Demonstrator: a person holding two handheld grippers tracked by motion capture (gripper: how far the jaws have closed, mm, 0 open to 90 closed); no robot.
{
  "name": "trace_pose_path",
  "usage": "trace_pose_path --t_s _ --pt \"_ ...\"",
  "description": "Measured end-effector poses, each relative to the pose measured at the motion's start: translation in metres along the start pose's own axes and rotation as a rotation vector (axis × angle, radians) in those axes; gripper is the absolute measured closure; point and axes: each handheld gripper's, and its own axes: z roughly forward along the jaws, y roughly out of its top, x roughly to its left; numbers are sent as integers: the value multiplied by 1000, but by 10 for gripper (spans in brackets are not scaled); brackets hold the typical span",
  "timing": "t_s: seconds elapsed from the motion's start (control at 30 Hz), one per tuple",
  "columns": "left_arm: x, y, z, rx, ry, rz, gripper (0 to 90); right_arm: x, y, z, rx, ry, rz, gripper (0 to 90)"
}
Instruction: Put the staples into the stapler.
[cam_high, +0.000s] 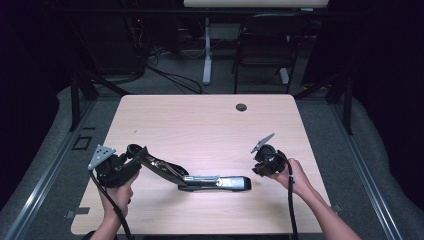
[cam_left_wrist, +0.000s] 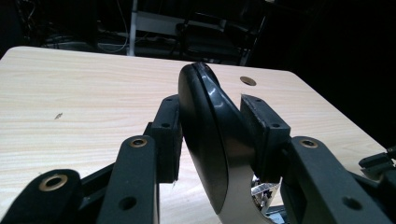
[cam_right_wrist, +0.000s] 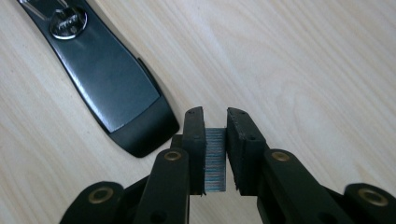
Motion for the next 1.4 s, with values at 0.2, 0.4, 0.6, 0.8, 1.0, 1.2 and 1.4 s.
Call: trace_pose_path --t_s 0.2,0.4,0.6,0.8,1.0,1.2,1.4 --pt "1 0 1 -6 -7 -2 608 -1 9 -2 -47 7 -7 785" --pt "2 1 2 -1 -12 -2 610 -2 21 -2 -77 6 -37 785" --pt "2 1 2 -6 -17 3 609 1 36 -1 -102 23 -70 785" --pt "3 1 3 -10 -21 4 608 5 47 -2 -107 40 -92 785" --pt "4 1 3 -11 -29 7 608 12 60 -1 -124 57 -117 785" --pt "4 1 3 -11 -29 7 607 16 68 -2 -147 70 -133 785" --pt "4 1 3 -7 -29 14 606 23 77 -1 -161 86 -168 785"
